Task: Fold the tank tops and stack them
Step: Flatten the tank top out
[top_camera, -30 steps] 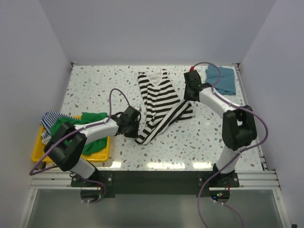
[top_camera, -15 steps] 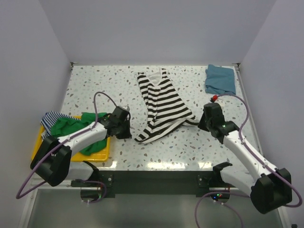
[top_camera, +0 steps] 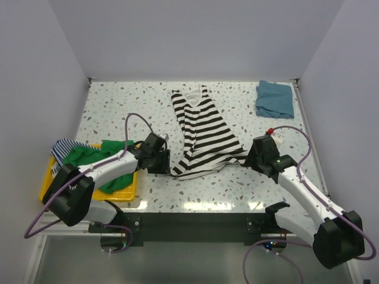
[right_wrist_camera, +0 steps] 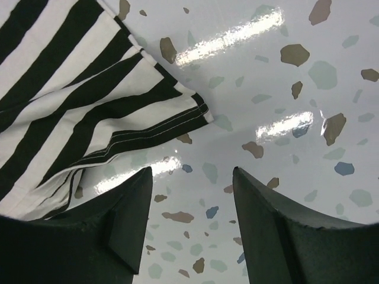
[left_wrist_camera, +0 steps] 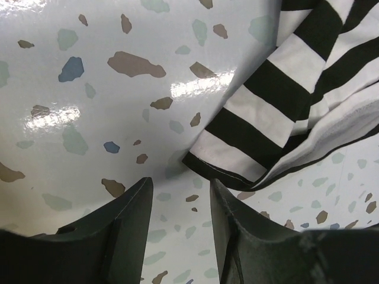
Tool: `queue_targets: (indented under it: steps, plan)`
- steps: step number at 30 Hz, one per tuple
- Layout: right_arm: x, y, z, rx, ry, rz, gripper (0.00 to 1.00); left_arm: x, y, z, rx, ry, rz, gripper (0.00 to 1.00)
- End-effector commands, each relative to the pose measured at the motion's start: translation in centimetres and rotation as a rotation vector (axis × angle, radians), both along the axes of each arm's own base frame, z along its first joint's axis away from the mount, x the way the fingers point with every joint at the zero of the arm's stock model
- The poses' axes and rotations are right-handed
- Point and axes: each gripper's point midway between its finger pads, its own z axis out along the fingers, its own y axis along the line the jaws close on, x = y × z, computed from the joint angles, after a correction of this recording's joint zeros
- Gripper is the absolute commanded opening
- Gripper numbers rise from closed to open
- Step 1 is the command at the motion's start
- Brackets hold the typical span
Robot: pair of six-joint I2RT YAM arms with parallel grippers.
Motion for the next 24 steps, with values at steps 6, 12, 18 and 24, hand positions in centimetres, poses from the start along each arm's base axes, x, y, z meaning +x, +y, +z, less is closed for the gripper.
queue_targets:
  steps: [6, 12, 18, 24]
  plan:
    - [4.3, -1.7, -0.6, -0.144, -0.012, -0.024, 0.45, 0.9, 0.0, -0.7, 0.028, -0.030, -0.024, 0.48]
    - [6.4, -2.2, -2.8, -0.129, 0.055, -0.015, 0.42, 0.7, 0.0, -0.9, 0.027, -0.027, -0.035, 0.48]
    - [7.2, -1.2, -4.7, -0.084, 0.122, 0.020, 0.41, 0.6, -0.5, -0.6, 0.004, -0.026, -0.058, 0.48]
    - [6.1, -0.8, -5.0, -0.051, 0.135, 0.034, 0.38, 0.4, -0.7, -0.6, -0.008, -0.019, -0.079, 0.49]
